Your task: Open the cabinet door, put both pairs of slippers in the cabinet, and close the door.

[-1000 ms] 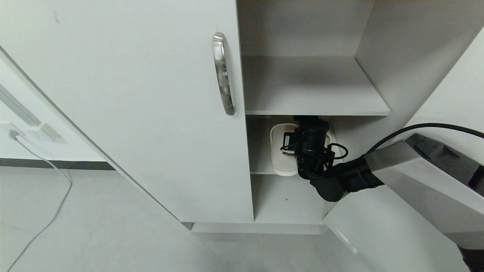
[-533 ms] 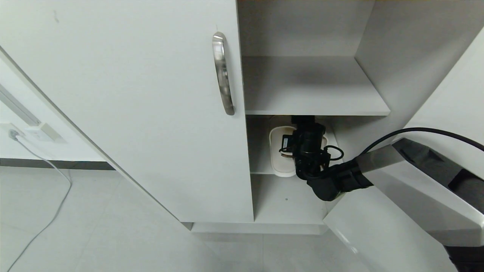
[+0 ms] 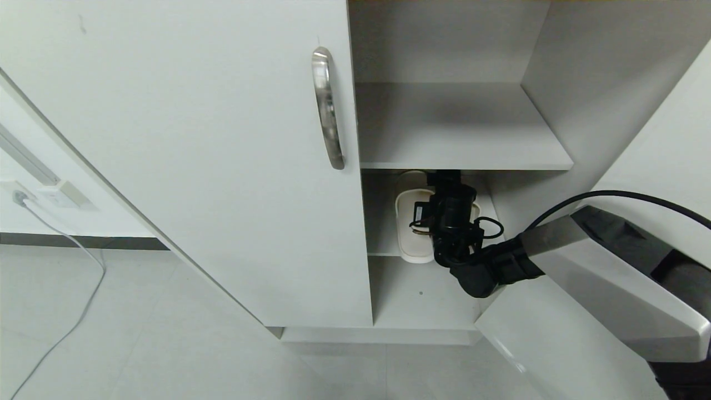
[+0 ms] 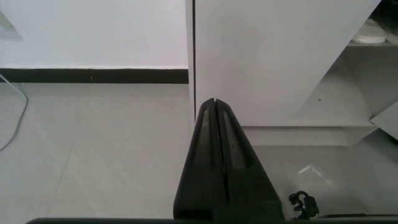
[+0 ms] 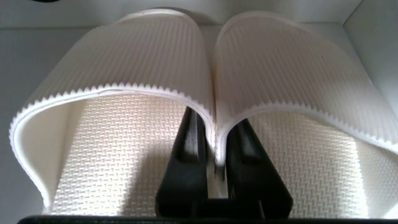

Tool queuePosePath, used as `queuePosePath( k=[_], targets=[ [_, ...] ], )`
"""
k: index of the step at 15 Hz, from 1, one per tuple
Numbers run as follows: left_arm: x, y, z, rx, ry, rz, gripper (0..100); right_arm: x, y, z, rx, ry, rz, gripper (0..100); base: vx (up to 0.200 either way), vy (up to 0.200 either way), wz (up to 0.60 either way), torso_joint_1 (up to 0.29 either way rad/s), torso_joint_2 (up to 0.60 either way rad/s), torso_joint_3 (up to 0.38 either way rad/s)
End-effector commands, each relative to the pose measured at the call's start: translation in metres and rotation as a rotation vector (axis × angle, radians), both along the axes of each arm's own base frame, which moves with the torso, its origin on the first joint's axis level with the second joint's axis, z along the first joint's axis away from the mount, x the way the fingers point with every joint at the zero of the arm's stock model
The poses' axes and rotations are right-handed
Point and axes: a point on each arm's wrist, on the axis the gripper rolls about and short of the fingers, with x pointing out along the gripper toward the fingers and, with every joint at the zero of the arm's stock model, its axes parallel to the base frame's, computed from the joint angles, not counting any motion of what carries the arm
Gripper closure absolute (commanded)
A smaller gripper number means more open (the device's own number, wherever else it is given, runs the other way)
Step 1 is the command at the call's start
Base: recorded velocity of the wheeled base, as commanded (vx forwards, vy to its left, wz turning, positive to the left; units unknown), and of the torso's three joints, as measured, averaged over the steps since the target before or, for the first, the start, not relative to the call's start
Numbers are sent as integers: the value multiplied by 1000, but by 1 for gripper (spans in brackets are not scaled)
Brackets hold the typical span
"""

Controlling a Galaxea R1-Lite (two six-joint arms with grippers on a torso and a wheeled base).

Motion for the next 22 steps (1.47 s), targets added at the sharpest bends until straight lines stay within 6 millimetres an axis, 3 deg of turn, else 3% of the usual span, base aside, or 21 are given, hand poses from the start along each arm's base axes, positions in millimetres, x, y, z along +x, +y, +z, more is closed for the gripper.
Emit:
queuePosePath(
  k=[1,3,4,7,9,10,13,18,22],
  targets=[
    [0,0,0,0,1,0,100,0,1,-2,-2,4,2,100,0,0,0,0,0,0],
    [0,0,0,0,1,0,100,0,1,-2,-2,4,2,100,0,0,0,0,0,0],
    [0,0,0,0,1,0,100,0,1,-2,-2,4,2,0,0,0,0,0,0,0],
    [0,0,0,0,1,2,100,-3,-1,-5,-12,18,2,0,0,0,0,0,0,0],
    [0,0,0,0,1,2,100,-22,-5,-2,-24,40,15,0,0,0,0,0,0,0],
    [0,0,0,0,1,2,100,-22,-5,-2,-24,40,15,0,0,0,0,0,0,0],
    [0,0,0,0,1,2,100,-74,-13,12,-13,25,60,0,0,0,0,0,0,0],
    [0,0,0,1,1,0,100,-151,-20,4,-20,14,127,0,0,0,0,0,0,0],
    [0,0,0,2,1,-1,100,-159,-22,2,-29,28,132,0,0,0,0,0,0,0]
  ],
)
